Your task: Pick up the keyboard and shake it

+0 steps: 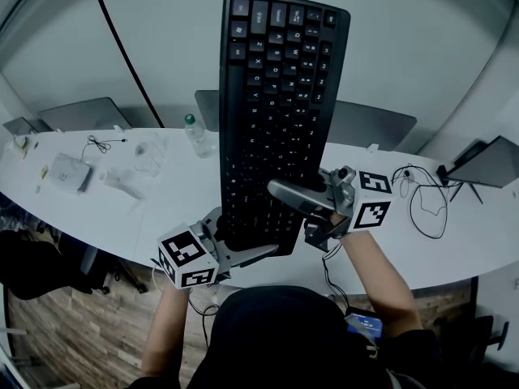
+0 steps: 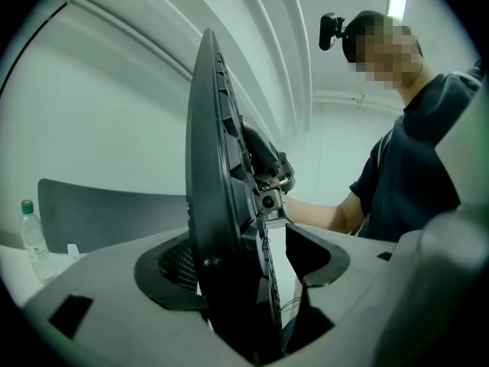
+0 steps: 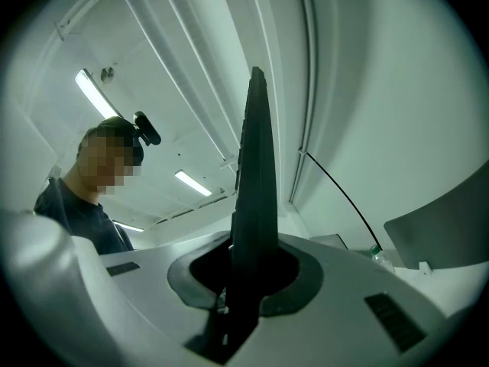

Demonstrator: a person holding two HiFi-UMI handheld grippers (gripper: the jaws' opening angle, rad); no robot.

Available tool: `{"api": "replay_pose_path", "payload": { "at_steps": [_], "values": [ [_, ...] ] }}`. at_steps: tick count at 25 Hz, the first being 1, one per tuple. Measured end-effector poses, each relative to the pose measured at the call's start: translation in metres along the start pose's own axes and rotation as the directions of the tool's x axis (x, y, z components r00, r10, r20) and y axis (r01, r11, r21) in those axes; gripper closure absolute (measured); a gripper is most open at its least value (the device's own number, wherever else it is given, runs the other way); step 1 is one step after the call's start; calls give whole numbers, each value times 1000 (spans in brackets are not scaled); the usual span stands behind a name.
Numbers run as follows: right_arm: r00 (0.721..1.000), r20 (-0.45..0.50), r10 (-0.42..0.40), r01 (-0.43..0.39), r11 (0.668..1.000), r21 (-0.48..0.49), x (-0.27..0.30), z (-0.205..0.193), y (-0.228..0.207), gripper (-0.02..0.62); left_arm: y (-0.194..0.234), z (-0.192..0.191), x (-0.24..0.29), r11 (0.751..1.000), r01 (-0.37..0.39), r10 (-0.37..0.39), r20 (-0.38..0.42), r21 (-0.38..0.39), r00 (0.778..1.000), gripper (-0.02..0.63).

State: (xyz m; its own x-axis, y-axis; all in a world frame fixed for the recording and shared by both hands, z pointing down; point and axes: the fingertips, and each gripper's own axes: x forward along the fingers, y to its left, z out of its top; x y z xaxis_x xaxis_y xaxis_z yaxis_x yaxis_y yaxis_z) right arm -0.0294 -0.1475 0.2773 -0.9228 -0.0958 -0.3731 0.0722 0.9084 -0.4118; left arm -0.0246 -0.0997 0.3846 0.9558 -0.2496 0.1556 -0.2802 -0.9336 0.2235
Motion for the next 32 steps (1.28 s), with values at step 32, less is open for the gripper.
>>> {"api": "replay_pose_path", "payload": {
  "at_steps": [32],
  "values": [
    [999,-3,42,-42,999,-18,-3,-1,3,500,-3,5,2,998,0,0,-8,-70,1000,502]
  ]
}}
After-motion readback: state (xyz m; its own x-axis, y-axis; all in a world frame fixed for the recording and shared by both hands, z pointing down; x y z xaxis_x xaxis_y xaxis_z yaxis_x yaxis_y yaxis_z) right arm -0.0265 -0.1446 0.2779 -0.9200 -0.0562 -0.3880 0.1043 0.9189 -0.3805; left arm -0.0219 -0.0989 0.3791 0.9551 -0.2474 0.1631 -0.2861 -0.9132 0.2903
